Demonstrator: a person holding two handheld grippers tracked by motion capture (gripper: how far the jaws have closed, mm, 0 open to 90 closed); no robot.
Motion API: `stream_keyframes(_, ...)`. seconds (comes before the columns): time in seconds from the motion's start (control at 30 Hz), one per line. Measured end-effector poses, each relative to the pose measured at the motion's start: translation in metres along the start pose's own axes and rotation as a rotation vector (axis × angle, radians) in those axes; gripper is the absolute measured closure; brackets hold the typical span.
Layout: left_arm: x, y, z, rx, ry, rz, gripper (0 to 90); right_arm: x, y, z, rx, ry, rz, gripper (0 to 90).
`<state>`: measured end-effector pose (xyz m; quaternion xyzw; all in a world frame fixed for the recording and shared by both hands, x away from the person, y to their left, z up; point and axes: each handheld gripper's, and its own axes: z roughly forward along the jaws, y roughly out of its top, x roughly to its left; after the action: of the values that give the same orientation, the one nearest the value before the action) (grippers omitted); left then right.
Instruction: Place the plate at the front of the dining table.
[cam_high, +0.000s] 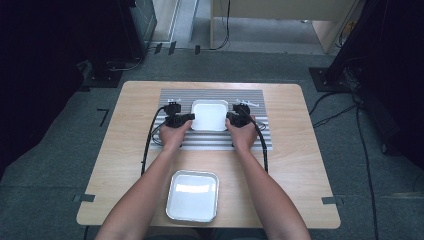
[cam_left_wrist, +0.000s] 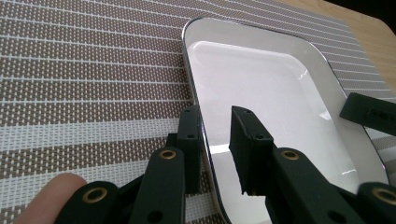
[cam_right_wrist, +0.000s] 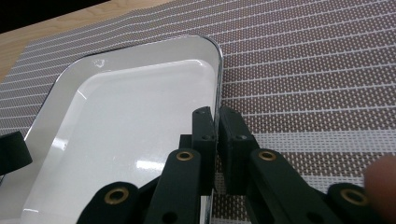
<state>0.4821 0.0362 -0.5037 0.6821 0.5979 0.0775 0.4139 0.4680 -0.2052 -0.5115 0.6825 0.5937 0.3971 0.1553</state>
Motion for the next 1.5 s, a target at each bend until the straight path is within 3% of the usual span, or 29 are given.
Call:
stream_keyframes(0.17, 0.001, 0.000, 0.001, -0.007, -0.014, -0.017, 70.0, 0.000, 0.001, 0.002, -0.005, 0.002, -0.007, 86.8)
stream_keyframes(0.27, 0.000, -0.001, 0.002, -0.031, -0.016, -0.008, 57.9, 0.000, 0.003, 0.003, -0.011, 0.007, -0.010, 86.2)
stream_keyframes(0.33, 0.000, -0.001, 0.001, -0.057, -0.020, -0.005, 50.8, 0.000, 0.003, 0.002, -0.026, 0.017, -0.020, 80.7)
stream_keyframes(0.4, 0.000, -0.001, -0.003, -0.069, 0.001, 0.019, 43.2, 0.000, 0.003, 0.000, -0.057, 0.025, -0.053, 73.7)
stream_keyframes(0.47, -0.001, 0.001, -0.008, -0.029, 0.071, 0.034, 35.0, -0.002, 0.003, -0.002, -0.066, 0.025, -0.080, 72.3)
stream_keyframes(0.5, -0.001, 0.001, -0.010, -0.015, 0.088, 0.041, 28.1, -0.004, 0.001, -0.004, -0.083, 0.017, -0.118, 70.5)
stream_keyframes(0.57, 0.001, 0.001, -0.015, 0.006, 0.100, 0.054, 18.4, -0.006, 0.000, -0.007, -0.089, 0.021, -0.157, 69.0)
stream_keyframes(0.63, 0.003, -0.001, -0.019, 0.003, 0.084, 0.066, 14.5, -0.008, -0.001, -0.010, -0.087, 0.025, -0.181, 67.9)
stream_keyframes(0.7, 0.005, -0.003, -0.024, -0.003, 0.065, 0.074, 13.3, -0.010, 0.000, -0.013, -0.065, 0.074, -0.183, 60.9)
stream_keyframes(0.77, 0.006, -0.005, -0.028, -0.012, 0.053, 0.072, 13.2, -0.008, 0.002, -0.016, -0.003, 0.063, -0.186, 52.1)
stream_keyframes(0.83, 0.008, -0.008, -0.034, -0.024, 0.035, 0.066, 13.3, -0.006, 0.002, -0.020, 0.019, 0.065, -0.177, 46.4)
stream_keyframes(1.0, 0.009, -0.013, -0.045, -0.051, 0.024, 0.063, 13.2, -0.007, -0.002, -0.031, -0.013, 0.084, -0.221, 24.0)
stream_keyframes(1.13, 0.007, -0.018, -0.053, -0.062, 0.023, 0.085, 13.2, -0.009, -0.006, -0.040, -0.011, 0.069, -0.207, 22.4)
stream_keyframes(1.23, 0.005, -0.020, -0.058, -0.071, 0.010, 0.102, 11.9, -0.011, -0.009, -0.047, -0.012, 0.089, -0.209, 21.8)
stream_keyframes(1.37, 0.003, -0.022, -0.066, -0.087, 0.003, 0.122, 11.2, -0.013, -0.012, -0.054, -0.002, 0.043, -0.212, 23.4)
stream_keyframes(1.5, 0.003, -0.028, -0.072, -0.094, -0.011, 0.136, 11.2, -0.016, -0.014, -0.062, -0.015, 0.044, -0.223, 23.1)
